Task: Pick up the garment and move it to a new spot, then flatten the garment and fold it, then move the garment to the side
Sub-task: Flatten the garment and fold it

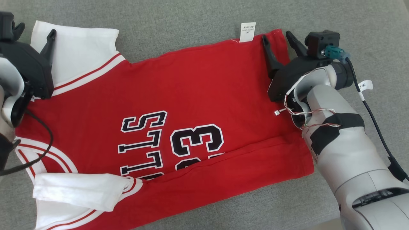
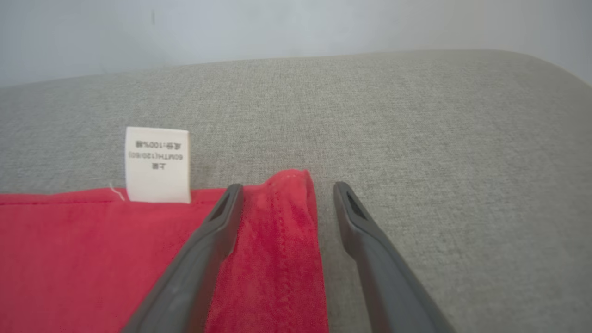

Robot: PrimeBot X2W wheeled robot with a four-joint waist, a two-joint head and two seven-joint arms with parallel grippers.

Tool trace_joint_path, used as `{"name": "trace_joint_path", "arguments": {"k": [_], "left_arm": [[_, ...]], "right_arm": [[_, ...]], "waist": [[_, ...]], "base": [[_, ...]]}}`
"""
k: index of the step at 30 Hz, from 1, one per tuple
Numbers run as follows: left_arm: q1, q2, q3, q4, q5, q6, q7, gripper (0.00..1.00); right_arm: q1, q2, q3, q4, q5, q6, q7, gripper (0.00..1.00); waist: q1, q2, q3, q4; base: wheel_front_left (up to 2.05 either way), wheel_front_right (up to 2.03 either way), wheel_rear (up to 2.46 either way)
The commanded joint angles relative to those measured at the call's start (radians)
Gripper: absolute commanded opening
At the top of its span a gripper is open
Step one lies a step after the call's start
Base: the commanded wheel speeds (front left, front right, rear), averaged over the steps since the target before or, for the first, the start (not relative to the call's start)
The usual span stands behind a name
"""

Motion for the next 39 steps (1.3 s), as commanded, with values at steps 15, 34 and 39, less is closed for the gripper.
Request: {"name": "trace_joint_path", "arguments": {"k": [15, 34, 39], "left_arm": [[-0.057, -0.035, -0.078, 0.083, -0.124, 0.002, -0.1, 0.0], [0.24, -0.039, -0.053, -0.12, -0.219, 0.023, -0.356, 0.0], [0.383, -0.031, -0.019, -0.283, -0.234, 0.07, -0.371, 0.0]], "right_arm": [[-0.046, -0.016, 0.04, 0.066, 0.028, -0.003, -0.075, 0.0], [0.225, -0.115, 0.069, -0.073, 0.098, -0.003, -0.102, 0.0], [0.326, -0.141, 0.054, -0.166, 0.132, -0.003, -0.101, 0.0]], "waist": [[-0.0001, -0.0002, -0.04, 0.025], [-0.0001, -0.0002, -0.223, 0.113], [-0.0001, -0.0002, -0.247, 0.137]], "base": [[0.0, 0.0, 0.0], [0.0, 0.0, 0.0], [0.0, 0.0, 0.0]]}}
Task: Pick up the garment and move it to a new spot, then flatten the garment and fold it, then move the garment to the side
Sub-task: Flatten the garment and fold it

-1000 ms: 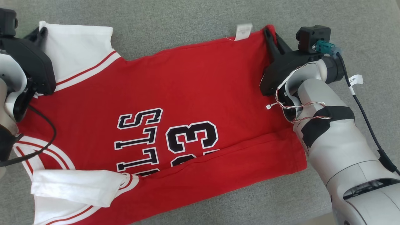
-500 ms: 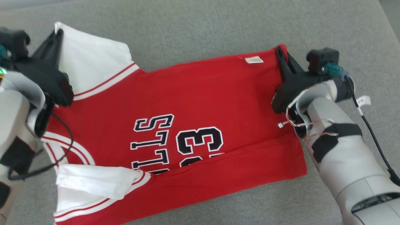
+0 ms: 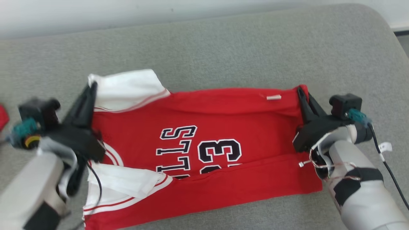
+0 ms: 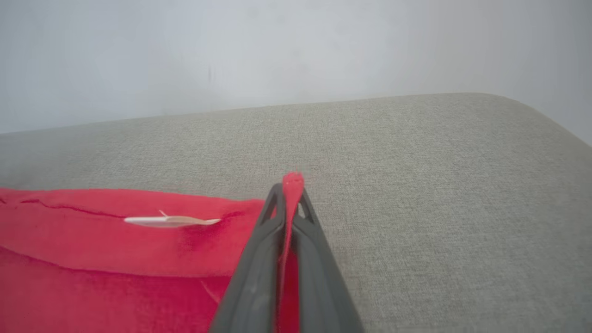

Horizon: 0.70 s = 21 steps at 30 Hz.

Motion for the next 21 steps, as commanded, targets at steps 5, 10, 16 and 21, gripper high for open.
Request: {"name": "trace_joint_path", "arguments": {"k": [5, 10, 16, 21], "left_arm": [[0.186, 0.009, 0.051, -0.185, 0.009, 0.075, -0.011, 0.0], [0.35, -0.022, 0.106, -0.318, 0.051, 0.127, -0.01, 0.0], [0.491, -0.08, 0.165, -0.375, 0.085, 0.131, -0.01, 0.0], [0.579, -0.129, 0.215, -0.374, 0.122, 0.123, -0.01, 0.0]], "right_arm": [[0.104, -0.027, -0.021, -0.094, 0.036, -0.003, -0.001, 0.0], [0.205, -0.05, -0.062, -0.207, 0.054, -0.003, -0.001, 0.0], [0.353, -0.056, -0.12, -0.35, 0.059, -0.003, -0.001, 0.0], [0.448, -0.048, -0.152, -0.422, 0.061, -0.003, -0.001, 0.0]], "waist": [[0.0002, 0.0002, -0.029, 0.037], [0.0002, 0.0002, -0.045, 0.052], [0.0002, 0.0002, -0.063, 0.067], [0.0002, 0.0002, -0.077, 0.071]], "base": [[0.0, 0.0, 0.0], [0.0, 0.0, 0.0], [0.0, 0.0, 0.0], [0.0, 0.0, 0.0]]}}
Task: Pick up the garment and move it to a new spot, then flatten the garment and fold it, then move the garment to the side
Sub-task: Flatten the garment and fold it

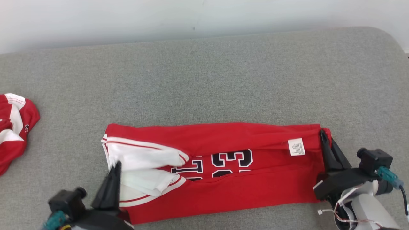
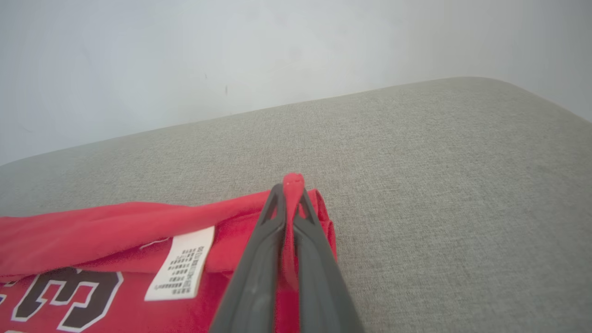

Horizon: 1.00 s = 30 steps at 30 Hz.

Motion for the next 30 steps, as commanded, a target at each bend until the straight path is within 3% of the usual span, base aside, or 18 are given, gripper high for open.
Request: {"name": "trace_joint_path", "arguments": {"k": [1, 5, 6, 8, 19, 26, 30], "left_arm": [[0.029, -0.015, 0.005, 0.005, 0.023, -0.01, -0.003, 0.0], [0.062, -0.05, 0.03, 0.025, 0.052, -0.021, -0.003, 0.0], [0.065, -0.058, 0.039, 0.034, 0.061, -0.022, -0.003, 0.0], [0.067, -0.071, 0.058, 0.043, 0.095, -0.019, -0.003, 1.0], [0.121, -0.162, 0.259, 0.0, 0.266, -0.031, -0.003, 1.0], [0.173, -0.216, 0.376, -0.082, 0.436, -0.014, -0.003, 1.0], [0.195, -0.242, 0.426, -0.083, 0.486, -0.031, -0.003, 1.0]], "right_arm": [[0.028, 0.006, -0.008, -0.018, -0.002, -0.003, 0.0, 0.0], [0.067, 0.011, -0.021, -0.038, -0.002, -0.003, 0.0, 0.0], [0.073, 0.013, -0.022, -0.038, -0.003, -0.003, 0.0, 0.09], [0.082, 0.015, -0.023, -0.037, -0.004, -0.003, 0.0, 1.0], [0.099, 0.012, -0.043, -0.08, 0.001, -0.003, 0.0, 1.0], [0.056, -0.001, -0.057, 0.024, -0.016, -0.003, 0.042, 1.0], [0.034, 0.011, -0.071, 0.106, -0.025, -0.003, 0.077, 1.0]], "waist": [[0.0001, 0.0001, -0.005, 0.001], [0.0001, 0.0001, -0.012, 0.001], [0.0001, 0.0001, -0.014, 0.002], [0.0001, 0.0001, -0.017, 0.002], [0.0001, 0.0001, -0.053, 0.007], [0.0001, 0.0001, -0.077, 0.028], [0.0001, 0.0001, -0.09, 0.04]], "base": [[0.0, 0.0, 0.0], [0.0, 0.0, 0.0], [0.0, 0.0, 0.0], [0.0, 0.0, 0.0], [0.0, 0.0, 0.0], [0.0, 0.0, 0.0], [0.0, 0.0, 0.0]]}}
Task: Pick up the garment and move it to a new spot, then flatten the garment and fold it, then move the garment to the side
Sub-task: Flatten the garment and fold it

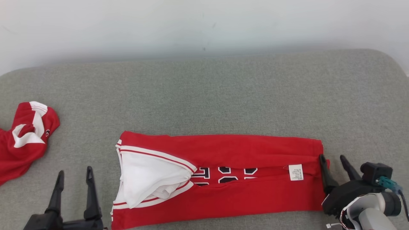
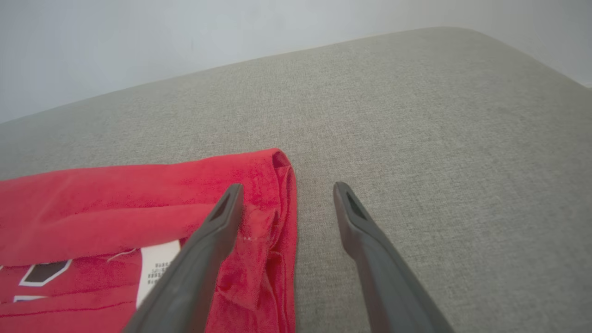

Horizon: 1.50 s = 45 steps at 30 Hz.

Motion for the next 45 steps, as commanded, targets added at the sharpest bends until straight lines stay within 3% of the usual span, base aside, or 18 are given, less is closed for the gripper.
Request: {"name": "trace_joint_path", "arguments": {"k": [1, 9, 10, 11, 12, 18, 26, 30, 36, 45], "left_arm": [[0.015, -0.006, 0.01, 0.001, 0.014, -0.004, -0.003, 1.0], [0.047, -0.061, 0.095, 0.039, 0.072, -0.047, -0.003, 1.0], [0.05, -0.066, 0.099, 0.042, 0.078, -0.05, -0.003, 1.0], [0.051, -0.071, 0.104, 0.045, 0.083, -0.057, -0.003, 1.0], [0.052, -0.076, 0.108, 0.049, 0.09, -0.057, -0.003, 1.0], [0.057, -0.092, 0.128, 0.055, 0.119, -0.071, -0.003, 1.0], [0.065, -0.104, 0.148, 0.056, 0.143, -0.085, -0.003, 1.0], [0.071, -0.107, 0.158, 0.055, 0.143, -0.089, -0.003, 1.0], [0.08, -0.111, 0.161, 0.054, 0.142, -0.083, -0.003, 1.0], [0.077, -0.113, 0.161, 0.055, 0.136, -0.077, -0.003, 1.0]], "right_arm": [[-0.012, 0.007, -0.001, 0.017, -0.009, -0.003, 0.011, 1.0], [-0.064, 0.044, 0.014, 0.195, -0.004, -0.003, 0.065, 0.98], [-0.069, 0.046, 0.019, 0.206, 0.002, -0.003, 0.066, 0.66], [-0.071, 0.048, 0.029, 0.216, 0.008, -0.003, 0.068, 0.29], [-0.072, 0.049, 0.036, 0.225, 0.013, -0.003, 0.067, 0.0], [-0.095, 0.016, 0.05, 0.252, 0.05, -0.003, 0.022, 0.0], [-0.133, -0.121, -0.013, 0.305, 0.064, -0.003, -0.014, 0.0], [-0.148, -0.157, -0.011, 0.305, 0.051, -0.003, -0.013, 0.0], [-0.152, -0.122, 0.032, 0.235, 0.057, -0.003, -0.014, 0.0], [-0.113, 0.023, 0.178, -0.03, 0.087, -0.003, 0.069, 0.0]], "waist": [[0.0001, -0.0001, -0.008, 0.007], [0.0001, -0.0001, -0.02, 0.013], [0.0001, -0.0001, -0.021, 0.014], [0.0001, -0.0001, -0.022, 0.016], [0.0001, -0.0001, -0.024, 0.017], [0.0001, -0.0001, -0.036, 0.014], [0.0001, -0.0001, -0.054, 0.004], [0.0001, -0.0001, -0.056, -0.006], [0.0001, -0.0001, -0.061, -0.022], [0.0001, -0.0001, -0.065, -0.034]], "base": [[0.0, 0.0, 0.0], [0.0, 0.0, 0.0], [0.0, 0.0, 0.0], [0.0, 0.0, 0.0], [0.0, 0.0, 0.0], [0.0, 0.0, 0.0], [0.0, 0.0, 0.0], [0.0, 0.0, 0.0], [0.0, 0.0, 0.0], [0.0, 0.0, 0.0]]}}
